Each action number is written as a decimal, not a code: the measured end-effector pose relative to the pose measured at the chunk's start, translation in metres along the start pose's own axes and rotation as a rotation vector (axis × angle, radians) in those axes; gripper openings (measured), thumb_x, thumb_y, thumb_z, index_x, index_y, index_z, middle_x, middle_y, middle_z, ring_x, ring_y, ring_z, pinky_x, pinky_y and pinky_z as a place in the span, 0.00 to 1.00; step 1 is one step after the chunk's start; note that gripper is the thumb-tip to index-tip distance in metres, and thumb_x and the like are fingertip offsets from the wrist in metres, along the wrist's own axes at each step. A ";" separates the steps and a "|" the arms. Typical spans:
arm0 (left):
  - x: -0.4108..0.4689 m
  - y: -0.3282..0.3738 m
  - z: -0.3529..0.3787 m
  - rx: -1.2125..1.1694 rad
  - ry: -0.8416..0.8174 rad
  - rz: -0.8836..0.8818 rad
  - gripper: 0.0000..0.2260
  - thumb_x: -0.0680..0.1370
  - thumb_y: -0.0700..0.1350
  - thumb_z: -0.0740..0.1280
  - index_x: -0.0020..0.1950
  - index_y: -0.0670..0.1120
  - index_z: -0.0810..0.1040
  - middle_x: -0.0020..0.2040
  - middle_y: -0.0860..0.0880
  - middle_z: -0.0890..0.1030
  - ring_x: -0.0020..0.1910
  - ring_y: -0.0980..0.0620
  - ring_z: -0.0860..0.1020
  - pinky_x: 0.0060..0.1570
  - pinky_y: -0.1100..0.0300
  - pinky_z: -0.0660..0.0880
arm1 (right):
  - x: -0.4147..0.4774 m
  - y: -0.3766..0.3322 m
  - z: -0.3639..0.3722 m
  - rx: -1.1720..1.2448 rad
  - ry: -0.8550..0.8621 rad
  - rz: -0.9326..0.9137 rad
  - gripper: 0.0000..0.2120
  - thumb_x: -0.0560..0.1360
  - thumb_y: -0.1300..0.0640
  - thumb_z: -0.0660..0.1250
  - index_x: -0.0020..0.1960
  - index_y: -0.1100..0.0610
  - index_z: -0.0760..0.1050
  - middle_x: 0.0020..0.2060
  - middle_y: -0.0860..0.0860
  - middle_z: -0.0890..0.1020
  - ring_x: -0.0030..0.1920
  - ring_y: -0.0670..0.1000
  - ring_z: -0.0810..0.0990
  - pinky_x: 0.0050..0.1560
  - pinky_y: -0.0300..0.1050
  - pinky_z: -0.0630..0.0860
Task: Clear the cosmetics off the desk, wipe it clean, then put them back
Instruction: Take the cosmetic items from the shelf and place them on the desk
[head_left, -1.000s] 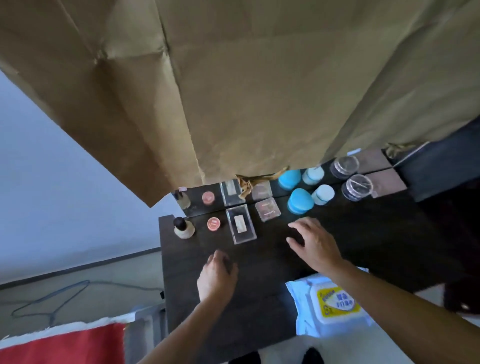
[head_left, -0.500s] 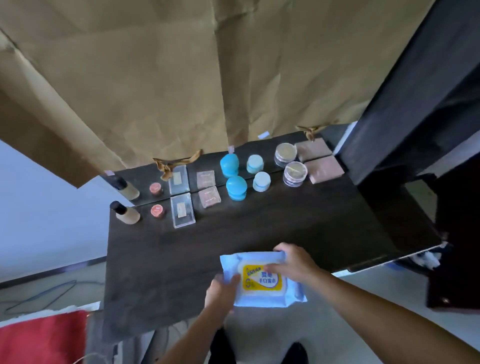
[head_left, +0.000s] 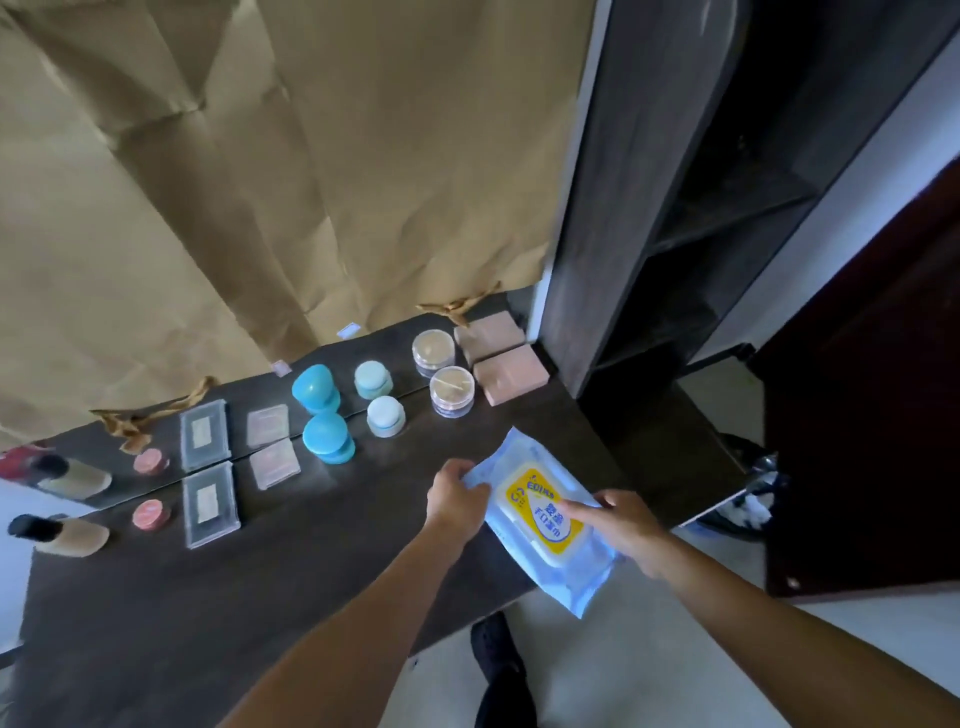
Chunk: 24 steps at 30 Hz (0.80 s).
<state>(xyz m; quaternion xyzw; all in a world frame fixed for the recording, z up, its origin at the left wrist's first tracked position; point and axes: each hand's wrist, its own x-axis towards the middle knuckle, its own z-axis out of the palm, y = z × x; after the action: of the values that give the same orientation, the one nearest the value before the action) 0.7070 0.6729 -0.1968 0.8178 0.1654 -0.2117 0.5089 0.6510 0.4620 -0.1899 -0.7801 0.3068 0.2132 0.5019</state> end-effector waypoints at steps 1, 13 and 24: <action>0.011 0.009 0.012 0.004 -0.009 0.017 0.13 0.71 0.41 0.66 0.54 0.48 0.76 0.48 0.45 0.80 0.47 0.43 0.80 0.46 0.52 0.79 | 0.007 0.000 -0.010 0.021 0.013 0.021 0.21 0.63 0.40 0.76 0.42 0.55 0.73 0.39 0.51 0.80 0.35 0.46 0.76 0.24 0.35 0.70; 0.084 0.066 0.082 0.146 -0.099 0.093 0.18 0.73 0.36 0.62 0.62 0.46 0.74 0.55 0.44 0.78 0.51 0.44 0.78 0.47 0.57 0.75 | 0.068 0.017 -0.047 0.091 0.010 0.089 0.12 0.69 0.53 0.74 0.48 0.60 0.80 0.37 0.51 0.82 0.34 0.46 0.78 0.30 0.35 0.70; 0.041 0.053 0.103 0.371 0.032 0.127 0.24 0.77 0.42 0.64 0.72 0.48 0.64 0.63 0.44 0.70 0.59 0.42 0.75 0.54 0.55 0.71 | 0.088 0.032 -0.079 -0.034 -0.129 -0.055 0.06 0.71 0.59 0.72 0.45 0.52 0.76 0.32 0.44 0.76 0.34 0.44 0.76 0.31 0.34 0.71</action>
<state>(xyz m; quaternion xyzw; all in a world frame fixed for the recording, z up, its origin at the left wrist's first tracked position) 0.7499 0.5597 -0.2178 0.9097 0.0795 -0.1930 0.3591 0.6943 0.3562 -0.2350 -0.7812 0.2487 0.2543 0.5130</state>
